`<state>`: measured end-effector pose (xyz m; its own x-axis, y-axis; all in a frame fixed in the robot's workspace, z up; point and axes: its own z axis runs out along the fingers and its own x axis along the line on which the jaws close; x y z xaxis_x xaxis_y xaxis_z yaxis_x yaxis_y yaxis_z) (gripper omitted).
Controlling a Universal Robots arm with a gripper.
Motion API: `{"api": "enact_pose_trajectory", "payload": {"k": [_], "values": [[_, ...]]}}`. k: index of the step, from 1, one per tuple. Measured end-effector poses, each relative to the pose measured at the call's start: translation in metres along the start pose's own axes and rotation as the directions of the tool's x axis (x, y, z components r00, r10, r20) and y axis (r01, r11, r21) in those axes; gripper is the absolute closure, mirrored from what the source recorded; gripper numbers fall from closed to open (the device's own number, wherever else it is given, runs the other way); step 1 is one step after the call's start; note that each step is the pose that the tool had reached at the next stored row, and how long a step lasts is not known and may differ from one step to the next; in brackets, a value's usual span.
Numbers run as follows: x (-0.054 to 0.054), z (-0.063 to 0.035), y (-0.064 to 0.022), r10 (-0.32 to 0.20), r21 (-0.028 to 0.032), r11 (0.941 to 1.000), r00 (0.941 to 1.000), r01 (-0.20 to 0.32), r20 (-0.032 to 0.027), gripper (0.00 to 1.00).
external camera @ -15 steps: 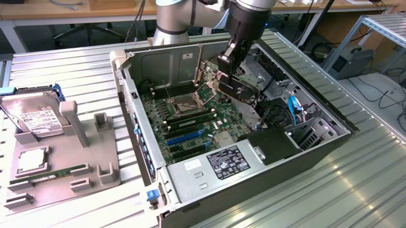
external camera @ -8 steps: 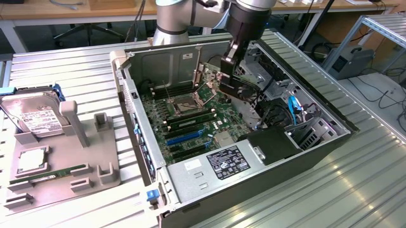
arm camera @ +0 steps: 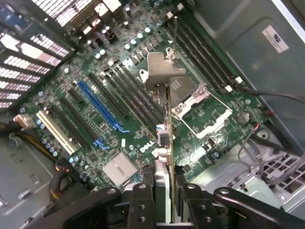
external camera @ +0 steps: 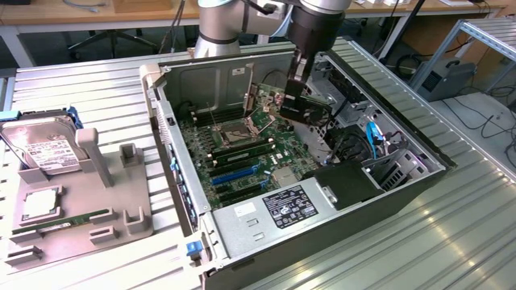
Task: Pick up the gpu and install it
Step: 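Insert the gpu into the slot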
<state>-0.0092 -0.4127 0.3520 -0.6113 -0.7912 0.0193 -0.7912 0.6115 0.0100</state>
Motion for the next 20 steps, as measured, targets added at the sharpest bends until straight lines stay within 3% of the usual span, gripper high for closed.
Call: {"api": "enact_pose_trajectory", "payload": {"k": [3, 7, 8, 12, 15, 20], "values": [[0.0, 0.0002, 0.0, -0.07, 0.0013, 0.9976, 0.9976, 0.07, -0.0008, 0.73], [0.0, 0.0005, 0.0, -0.162, 0.003, 0.9868, 0.9868, 0.162, -0.0019, 0.73], [0.0, 0.0006, 0.0, -0.201, 0.0037, 0.9796, 0.9797, 0.201, -0.0024, 0.73], [0.0001, 0.0007, 0.0001, -0.272, 0.0048, 0.9624, 0.9624, 0.272, -0.0034, 0.73], [0.0001, 0.0009, 0.0001, -0.324, 0.0057, 0.9461, 0.9461, 0.324, -0.0043, 0.73], [0.0001, 0.0014, 0.0001, -0.421, 0.0072, 0.9071, 0.9071, 0.421, -0.0061, 0.73]]}}
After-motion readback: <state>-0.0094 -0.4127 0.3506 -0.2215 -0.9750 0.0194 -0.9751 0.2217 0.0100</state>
